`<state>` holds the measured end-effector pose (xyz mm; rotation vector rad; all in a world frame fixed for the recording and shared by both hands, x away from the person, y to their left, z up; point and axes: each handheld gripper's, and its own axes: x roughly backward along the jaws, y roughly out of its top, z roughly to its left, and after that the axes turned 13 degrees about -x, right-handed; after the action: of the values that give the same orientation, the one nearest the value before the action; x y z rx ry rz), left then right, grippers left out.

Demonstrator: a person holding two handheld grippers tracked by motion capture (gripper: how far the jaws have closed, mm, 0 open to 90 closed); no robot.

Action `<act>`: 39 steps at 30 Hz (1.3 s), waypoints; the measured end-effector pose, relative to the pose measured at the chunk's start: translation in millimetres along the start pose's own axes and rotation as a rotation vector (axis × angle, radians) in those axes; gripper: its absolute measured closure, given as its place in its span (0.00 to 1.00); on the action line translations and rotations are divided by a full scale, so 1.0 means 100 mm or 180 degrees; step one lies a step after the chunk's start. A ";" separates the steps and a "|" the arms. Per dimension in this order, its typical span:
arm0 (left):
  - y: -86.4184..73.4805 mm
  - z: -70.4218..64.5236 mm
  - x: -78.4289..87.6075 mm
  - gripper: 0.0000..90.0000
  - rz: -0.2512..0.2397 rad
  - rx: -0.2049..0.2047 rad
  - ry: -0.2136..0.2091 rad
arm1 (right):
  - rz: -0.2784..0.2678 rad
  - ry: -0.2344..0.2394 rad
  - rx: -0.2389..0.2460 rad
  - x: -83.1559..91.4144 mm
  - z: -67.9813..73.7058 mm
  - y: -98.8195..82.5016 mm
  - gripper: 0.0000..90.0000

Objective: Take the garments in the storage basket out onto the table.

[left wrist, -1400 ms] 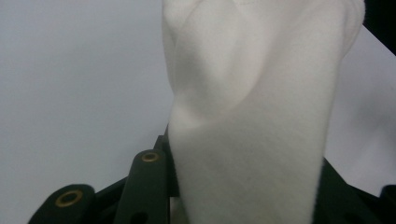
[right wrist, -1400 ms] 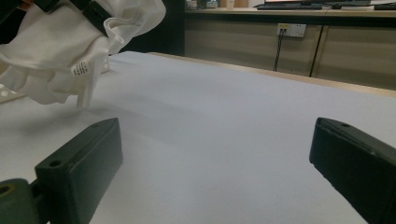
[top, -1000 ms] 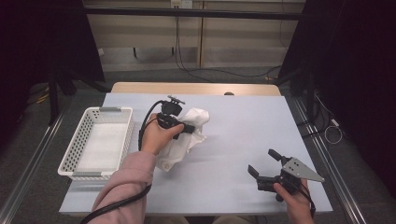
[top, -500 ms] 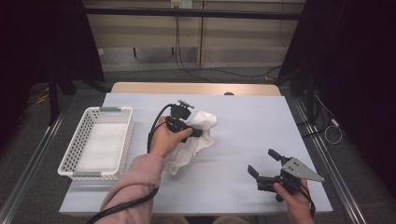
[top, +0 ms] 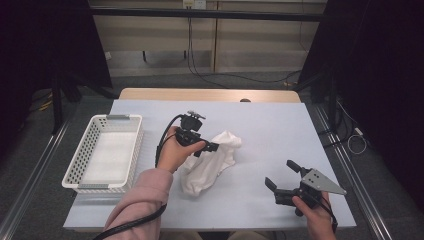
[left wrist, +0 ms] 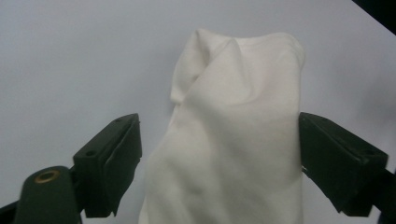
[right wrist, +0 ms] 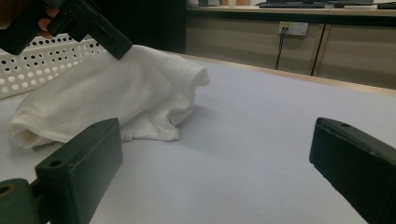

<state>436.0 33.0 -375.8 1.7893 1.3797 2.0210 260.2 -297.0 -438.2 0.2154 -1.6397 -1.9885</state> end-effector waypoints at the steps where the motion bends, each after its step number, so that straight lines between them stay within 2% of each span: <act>1: -0.02 0.01 0.00 0.15 -0.0009 0.0001 -0.0006 | 0.0000 0.0000 0.0001 0.00 0.00 0.00 0.03; 4: -0.06 0.01 0.02 0.14 -0.0066 0.0020 0.0028 | 0.0009 0.0017 0.0000 0.00 0.00 0.00 0.03; 8: -0.12 0.02 0.06 0.13 -0.0049 -0.0042 0.0037 | 0.0010 0.0022 0.0007 -0.01 0.00 0.00 0.03; 9: -0.14 0.01 0.06 0.13 -0.0061 -0.0012 0.0048 | 0.0013 0.0020 0.0006 -0.01 0.00 0.00 0.03; 11: -0.17 0.02 0.07 0.13 -0.0067 -0.0068 0.0069 | 0.0017 0.0022 -0.0006 -0.01 0.00 0.00 0.03; 12: -0.18 0.01 0.08 0.13 -0.0089 -0.0024 0.0058 | 0.0022 0.0022 -0.0004 -0.01 0.00 0.00 0.03; 18: -0.27 0.01 0.11 0.12 -0.0093 -0.0096 0.0089 | 0.0039 0.0014 -0.0009 -0.01 0.01 -0.01 0.03; 22: -0.33 0.02 0.12 0.12 -0.0120 -0.0055 0.0113 | 0.0046 0.0027 -0.0014 -0.01 0.01 -0.01 0.03; 23: -0.35 0.02 0.11 0.12 -0.0110 -0.0095 0.0137 | 0.0047 0.0028 -0.0012 -0.01 0.01 -0.01 0.03; 25: -0.38 0.02 0.10 0.11 -0.0129 -0.0020 0.0113 | 0.0054 0.0025 -0.0014 -0.01 0.01 -0.01 0.03; 28: -0.43 0.01 0.10 0.11 -0.0156 -0.0002 0.0134 | 0.0044 0.0027 -0.0015 -0.02 0.00 -0.01 0.03; 29: -0.45 0.02 0.10 0.11 -0.0131 -0.0056 0.0119 | 0.0059 0.0022 -0.0001 -0.02 0.00 -0.01 0.03; 33: -0.50 0.00 0.09 0.11 -0.0187 -0.0004 0.0168 | 0.0064 0.0031 0.0006 -0.02 0.01 -0.01 0.03; 37: -0.55 0.00 0.09 0.10 -0.0196 -0.0015 0.0141 | 0.0079 0.0030 0.0001 -0.02 0.02 -0.02 0.03; 38: -0.56 0.02 0.10 0.10 -0.0169 -0.0065 0.0132 | 0.0081 0.0027 0.0002 -0.03 0.02 -0.02 0.03; 39: -0.57 0.02 0.09 0.10 -0.0232 -0.0004 0.0117 | 0.0084 0.0027 0.0002 -0.03 0.02 -0.02 0.03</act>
<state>408.3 72.6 -407.7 1.6837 1.4316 2.0272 260.8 -293.6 -440.0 0.2009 -1.6297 -1.9649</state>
